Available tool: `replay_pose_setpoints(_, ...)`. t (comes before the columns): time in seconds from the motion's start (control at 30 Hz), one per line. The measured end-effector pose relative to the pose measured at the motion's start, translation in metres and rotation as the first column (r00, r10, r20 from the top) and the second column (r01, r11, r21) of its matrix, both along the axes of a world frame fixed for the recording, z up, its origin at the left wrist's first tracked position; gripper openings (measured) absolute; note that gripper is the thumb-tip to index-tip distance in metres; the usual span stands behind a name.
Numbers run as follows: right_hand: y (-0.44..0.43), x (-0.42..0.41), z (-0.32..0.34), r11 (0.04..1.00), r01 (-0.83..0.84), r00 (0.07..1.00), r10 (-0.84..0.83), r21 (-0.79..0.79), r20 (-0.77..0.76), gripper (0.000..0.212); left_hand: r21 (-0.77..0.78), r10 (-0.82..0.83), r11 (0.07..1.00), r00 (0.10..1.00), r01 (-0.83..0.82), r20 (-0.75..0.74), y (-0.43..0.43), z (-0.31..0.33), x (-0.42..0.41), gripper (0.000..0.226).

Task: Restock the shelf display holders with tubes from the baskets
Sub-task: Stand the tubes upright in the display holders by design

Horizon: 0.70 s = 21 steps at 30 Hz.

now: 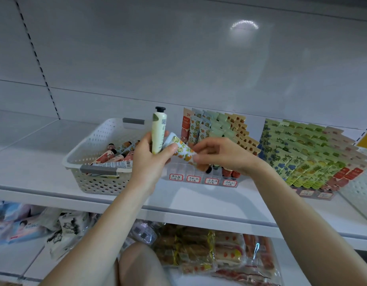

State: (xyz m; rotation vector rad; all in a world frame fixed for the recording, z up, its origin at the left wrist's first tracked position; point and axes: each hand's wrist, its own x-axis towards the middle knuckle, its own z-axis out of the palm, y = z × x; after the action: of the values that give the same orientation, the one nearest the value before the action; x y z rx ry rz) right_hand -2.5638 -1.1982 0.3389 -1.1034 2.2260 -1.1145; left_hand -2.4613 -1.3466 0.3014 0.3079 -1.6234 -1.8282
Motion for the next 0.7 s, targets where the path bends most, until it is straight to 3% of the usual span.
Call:
replay_pose_setpoints(0.1, -0.007, 0.005, 0.004, 0.995, -0.047, 0.993, 0.056, 0.084, -0.103, 0.023, -0.119, -0.015, 0.993, 1.000, 0.018, 0.027, 0.004, 0.004, -0.001, 0.026)
replay_pose_setpoints(0.2, -0.006, 0.006, 0.005, 0.994, -0.050, 0.989, 0.063, 0.099, -0.137, 0.023, -0.119, -0.012, 0.993, 0.998, 0.019, 0.054, 0.003, 0.003, 0.001, 0.020)
replay_pose_setpoints(0.37, -0.004, -0.014, 0.014, 0.935, 0.318, 0.934, -0.338, -0.158, -0.117, 0.032, -0.047, -0.003, 0.999, 0.994, 0.008, 0.105, 0.001, -0.013, 0.007, 0.009)
replay_pose_setpoints(0.47, -0.012, -0.023, 0.020, 0.907, 0.364, 0.873, -0.412, -0.214, -0.262, 0.044, -0.036, 0.001, 0.999, 0.987, 0.005, 0.163, 0.004, -0.022, 0.008, 0.016)
replay_pose_setpoints(0.6, -0.031, -0.029, 0.015, 0.922, 0.351, 0.809, -0.387, -0.163, -0.443, 0.020, 0.127, -0.065, 0.991, 0.986, 0.045, 0.154, 0.009, -0.022, 0.011, 0.024)
replay_pose_setpoints(0.7, -0.041, -0.031, 0.008, 0.925, 0.368, 0.758, -0.359, -0.097, -0.545, 0.010, 0.153, -0.068, 0.987, 0.983, 0.043, 0.168, 0.009, -0.024, 0.012, 0.025)
